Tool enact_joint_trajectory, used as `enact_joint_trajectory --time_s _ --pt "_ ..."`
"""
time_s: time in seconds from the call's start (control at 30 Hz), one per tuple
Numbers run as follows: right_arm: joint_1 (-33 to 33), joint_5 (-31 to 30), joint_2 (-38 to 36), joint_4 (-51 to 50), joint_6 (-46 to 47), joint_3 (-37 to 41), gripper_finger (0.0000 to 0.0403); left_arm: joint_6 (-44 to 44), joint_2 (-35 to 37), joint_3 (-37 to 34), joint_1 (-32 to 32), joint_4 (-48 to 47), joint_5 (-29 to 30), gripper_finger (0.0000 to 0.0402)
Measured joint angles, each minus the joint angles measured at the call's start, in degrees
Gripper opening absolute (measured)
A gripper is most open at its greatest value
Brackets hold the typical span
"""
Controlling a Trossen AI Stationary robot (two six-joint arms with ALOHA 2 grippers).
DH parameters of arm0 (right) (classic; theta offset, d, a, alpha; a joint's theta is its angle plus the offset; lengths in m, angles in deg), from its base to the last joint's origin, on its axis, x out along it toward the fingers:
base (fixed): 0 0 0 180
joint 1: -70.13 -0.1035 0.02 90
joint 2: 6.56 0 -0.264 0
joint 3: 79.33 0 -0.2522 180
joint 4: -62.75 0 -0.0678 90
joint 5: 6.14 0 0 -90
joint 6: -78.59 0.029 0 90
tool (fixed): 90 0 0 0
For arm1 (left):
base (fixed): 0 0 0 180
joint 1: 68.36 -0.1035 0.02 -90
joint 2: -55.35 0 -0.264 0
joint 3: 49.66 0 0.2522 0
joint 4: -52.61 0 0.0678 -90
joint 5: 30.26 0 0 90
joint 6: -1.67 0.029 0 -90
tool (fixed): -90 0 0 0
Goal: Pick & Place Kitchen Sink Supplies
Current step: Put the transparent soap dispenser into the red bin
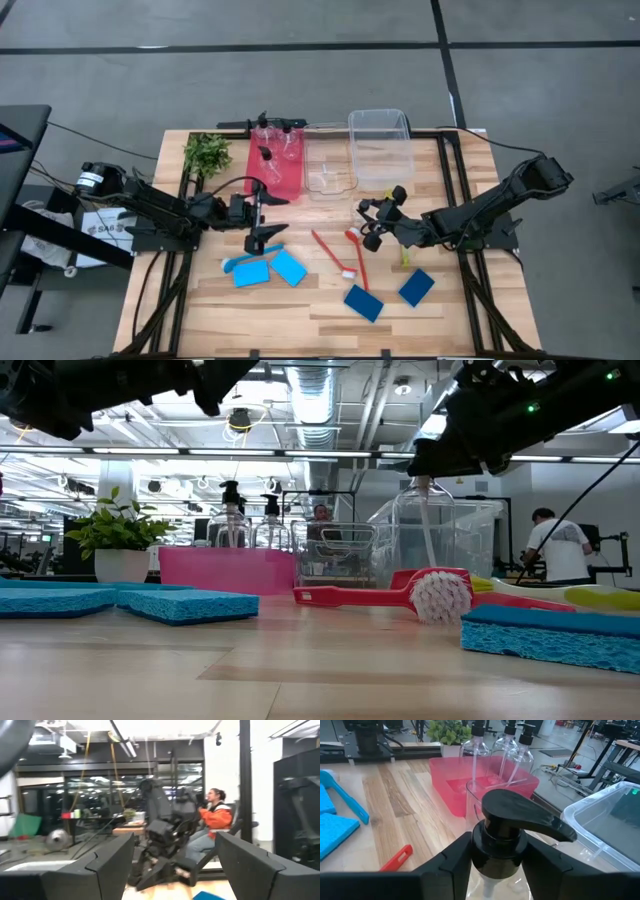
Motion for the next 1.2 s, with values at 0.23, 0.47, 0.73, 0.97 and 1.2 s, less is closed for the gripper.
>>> enact_joint_trajectory --time_s 0.23,0.47,0.73,0.97,1.2 --pt "0.0 0.0 0.0 1.0 -0.2 0.0 0.0139 -1.6 0.0 0.7 0.0 -0.5 -1.4 0.0280" --pt "0.0 0.0 0.0 2.6 -1.1 0.0 0.0158 -2.7 0.0 0.7 0.0 -0.6 -1.4 0.0280" --pt "0.0 1.5 0.0 5.5 -3.5 0.0 0.0134 -3.1 0.0 0.7 0.0 -0.6 -1.4 0.0280" --pt "0.0 1.5 0.0 5.7 -3.5 0.0 0.0154 -3.8 0.0 0.7 0.0 -0.6 -1.4 0.0280" --pt "0.0 1.6 0.0 6.0 -3.5 0.0 0.0138 -4.2 -1.5 2.0 0.1 -0.6 -1.3 0.0280"
